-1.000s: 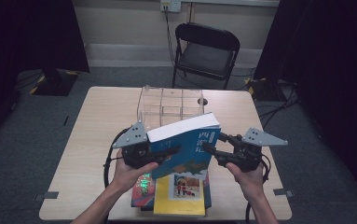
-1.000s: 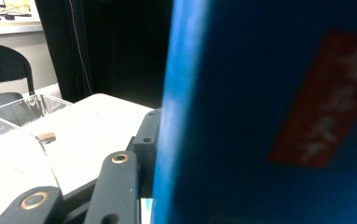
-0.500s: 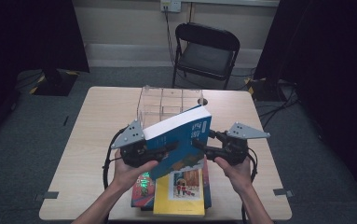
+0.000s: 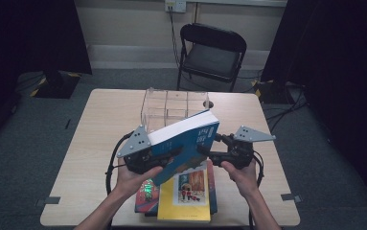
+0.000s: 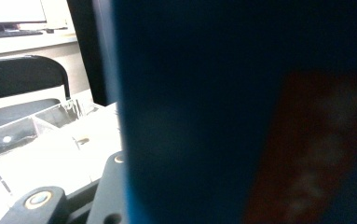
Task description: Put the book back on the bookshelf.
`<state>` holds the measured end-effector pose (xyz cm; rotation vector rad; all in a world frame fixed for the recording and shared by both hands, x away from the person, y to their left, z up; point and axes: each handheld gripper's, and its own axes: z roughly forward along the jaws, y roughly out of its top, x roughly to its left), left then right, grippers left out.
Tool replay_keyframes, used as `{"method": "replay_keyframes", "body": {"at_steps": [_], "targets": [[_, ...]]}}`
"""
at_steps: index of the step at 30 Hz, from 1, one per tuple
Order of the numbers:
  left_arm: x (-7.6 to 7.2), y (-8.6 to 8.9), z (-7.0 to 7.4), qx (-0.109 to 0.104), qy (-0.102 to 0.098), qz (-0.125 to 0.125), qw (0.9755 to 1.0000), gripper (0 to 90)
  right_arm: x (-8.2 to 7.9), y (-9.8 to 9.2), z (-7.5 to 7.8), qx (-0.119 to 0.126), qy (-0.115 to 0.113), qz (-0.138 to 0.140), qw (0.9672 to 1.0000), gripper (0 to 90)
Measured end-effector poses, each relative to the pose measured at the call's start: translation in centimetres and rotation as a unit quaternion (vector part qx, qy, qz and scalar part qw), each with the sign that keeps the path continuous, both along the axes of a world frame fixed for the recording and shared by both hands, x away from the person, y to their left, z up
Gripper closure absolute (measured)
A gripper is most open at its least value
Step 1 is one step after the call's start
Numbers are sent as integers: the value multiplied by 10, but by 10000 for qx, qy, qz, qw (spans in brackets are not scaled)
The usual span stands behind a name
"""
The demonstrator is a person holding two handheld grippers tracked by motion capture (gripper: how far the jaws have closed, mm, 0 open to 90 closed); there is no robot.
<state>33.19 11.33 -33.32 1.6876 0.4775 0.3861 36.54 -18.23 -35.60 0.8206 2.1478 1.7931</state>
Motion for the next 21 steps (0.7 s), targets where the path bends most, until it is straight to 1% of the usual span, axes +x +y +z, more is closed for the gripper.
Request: {"method": "replay_keyframes", "body": {"at_steps": [1, 2, 3, 4, 5, 7, 8, 9, 11, 15, 16, 18, 19, 21], "targets": [[1, 1, -1, -18, 9, 10, 10000, 590, 1, 0, -3, 57, 37, 44, 10000, 318], [1, 1, -2, -46, 42, 27, 10000, 582, 4, 2, -9, 19, 146, 180, 9997, 342], [2, 0, -3, -66, 89, 14, 9999, 582, 4, 2, -9, 19, 146, 180, 9997, 342], [2, 0, -4, -35, 91, 78, 9999, 576, 4, 4, -10, -21, 117, 147, 9998, 346], [2, 0, -6, -69, 101, 164, 9998, 579, 4, 5, -10, -62, 83, 88, 9999, 362], [2, 1, -8, -118, 102, 223, 9996, 578, 4, 6, -9, -100, 68, 27, 9999, 403], [3, 1, -10, -198, 104, 330, 9992, 577, 4, 6, -9, -116, 81, 3, 9999, 416], [3, 1, -11, -226, 117, 349, 9991, 564, 4, 6, -8, -151, 103, -31, 9998, 432], [3, 0, -11, -224, 102, 402, 9989, 577, 4, 7, -7, -186, 106, -70, 9997, 430], [3, 0, -12, -214, 46, 459, 9987, 592, 5, 8, -7, -173, 125, -104, 9997, 428], [3, -1, -11, -132, 13, 515, 9986, 598, 6, 9, -7, -174, 137, -113, 9997, 427], [4, 0, -10, -142, 40, 551, 9984, 602, 6, 10, -7, -231, 107, -130, 9996, 423], [4, 0, -10, -171, 100, 547, 9983, 604, 6, 10, -7, -244, 93, -134, 9996, 420], [6, 2, -10, -191, 144, 592, 9980, 606, 7, 9, -7, -208, 136, -128, 9996, 405]]}}
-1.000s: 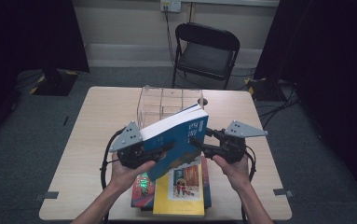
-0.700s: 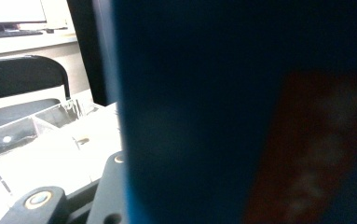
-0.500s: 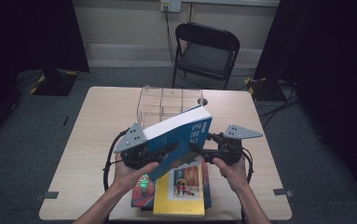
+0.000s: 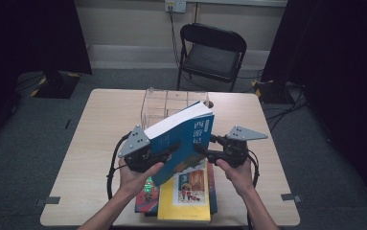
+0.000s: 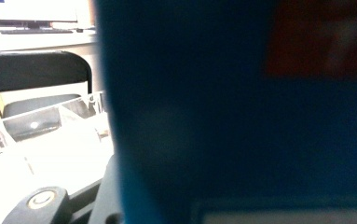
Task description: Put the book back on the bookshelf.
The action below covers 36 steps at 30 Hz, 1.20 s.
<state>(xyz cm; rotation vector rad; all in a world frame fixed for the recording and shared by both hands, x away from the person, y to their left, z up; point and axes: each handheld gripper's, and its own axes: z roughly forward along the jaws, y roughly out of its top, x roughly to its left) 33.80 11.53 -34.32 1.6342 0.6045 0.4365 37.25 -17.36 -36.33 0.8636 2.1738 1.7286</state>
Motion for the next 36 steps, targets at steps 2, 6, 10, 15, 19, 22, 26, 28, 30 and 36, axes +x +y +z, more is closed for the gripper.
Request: {"method": "replay_keyframes", "body": {"at_steps": [2, 6, 10, 15, 19, 22, 26, 28, 30, 36], "targets": [[2, 2, 0, -58, 75, 52, 9999, 608, 0, -4, -2, -19, 9, -113, 9999, 379], [5, 6, 1, -101, 178, 104, 9997, 611, -2, -18, -7, -88, 113, -287, 9995, 360], [5, 8, 3, -30, 185, 161, 9997, 613, -8, -35, -18, -199, 260, -464, 9984, 358], [7, 12, 7, 47, 235, 181, 9995, 614, -15, -59, -36, -342, 506, -706, 9956, 358], [10, 19, 11, 69, 320, 297, 9990, 615, -20, -73, -49, -485, 678, -895, 9925, 356], [13, 27, 11, 1, 416, 419, 9983, 615, -23, -84, -59, -620, 833, -1019, 9894, 354], [17, 36, 14, 15, 436, 568, 9974, 616, -27, -96, -69, -743, 986, -1186, 9852, 353], [18, 42, 17, 2, 432, 675, 9968, 616, -28, -100, -73, -812, 1036, -1241, 9835, 351], [19, 48, 20, -34, 361, 797, 9962, 617, -28, -103, -79, -910, 1092, -1286, 9815, 341], [26, 68, 25, -92, 392, 1110, 9930, 618, -26, -106, -98, -1341, 1269, -1424, 9724, 311]]}}
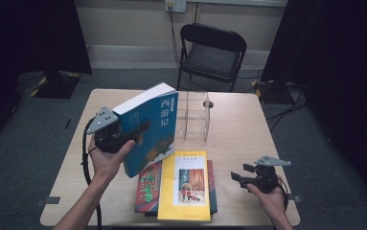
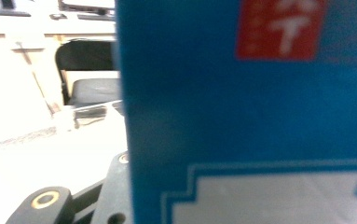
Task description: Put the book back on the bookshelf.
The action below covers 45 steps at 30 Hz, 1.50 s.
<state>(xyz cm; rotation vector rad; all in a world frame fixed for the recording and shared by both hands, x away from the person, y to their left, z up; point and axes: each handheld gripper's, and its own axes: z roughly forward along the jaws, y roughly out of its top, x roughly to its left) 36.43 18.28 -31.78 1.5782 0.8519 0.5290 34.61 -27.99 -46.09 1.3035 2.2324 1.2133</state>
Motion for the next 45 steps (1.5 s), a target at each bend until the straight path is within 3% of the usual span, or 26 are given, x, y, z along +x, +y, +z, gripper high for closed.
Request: {"method": "replay_keyframes", "body": {"at_steps": [5, 11, 18, 22, 25, 30, 34, 45], "targets": [[7, 12, 4, 5, -84, 261, 9996, 618, 5, 3, -10, -399, 128, -25, 9991, 268], [19, 20, 8, 106, -74, 478, 9988, 618, 9, 3, -18, -592, 246, -165, 9978, 224], [32, 18, 8, 212, -60, 755, 9969, 619, 10, 2, -29, -795, 389, -182, 9959, 201], [39, 14, 6, 233, -77, 852, 9961, 618, 6, 6, -33, -995, 158, -198, 9947, 191], [43, 11, 4, 144, -59, 912, 9957, 619, 4, 7, -35, -972, 30, -238, 9950, 180], [53, 4, -1, 349, -21, 1021, 9942, 619, 2, 6, -37, -949, -32, -240, 9952, 179], [59, 1, -5, 274, 19, 1106, 9935, 619, 2, 6, -37, -945, -40, -231, 9953, 179], [74, -14, -12, 429, -8, 1219, 9916, 619, 2, 6, -37, -933, -57, -210, 9954, 176]]}}
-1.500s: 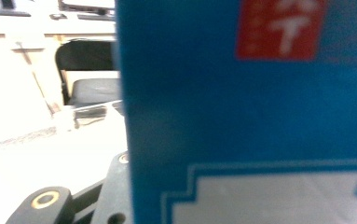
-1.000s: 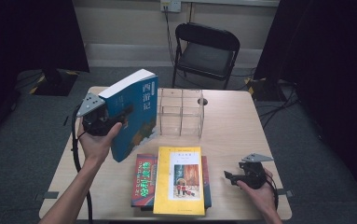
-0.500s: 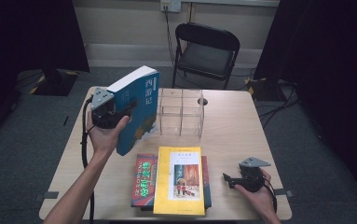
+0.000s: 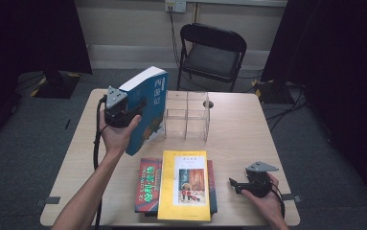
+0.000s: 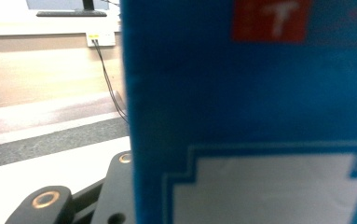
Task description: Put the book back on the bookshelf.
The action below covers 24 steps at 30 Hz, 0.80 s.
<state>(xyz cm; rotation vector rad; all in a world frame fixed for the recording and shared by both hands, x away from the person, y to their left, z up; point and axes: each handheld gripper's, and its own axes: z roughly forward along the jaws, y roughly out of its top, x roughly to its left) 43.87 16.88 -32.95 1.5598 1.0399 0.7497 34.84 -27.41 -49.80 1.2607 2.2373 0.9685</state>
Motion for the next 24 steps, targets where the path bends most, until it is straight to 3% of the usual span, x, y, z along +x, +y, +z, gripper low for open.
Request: {"method": "replay_keyframes", "body": {"at_steps": [9, 15, 24], "targets": [[7, -7, -25, 15, -41, 77, 10000, 619, 0, 0, 0, 11, -6, 5, 10000, 176], [8, -2, -44, -238, 36, 102, 9997, 618, 0, 1, -1, 16, -18, 11, 10000, 176], [-2, 1, -53, -178, -101, 51, 9998, 614, 0, 1, -1, 19, -42, 7, 10000, 175]]}}
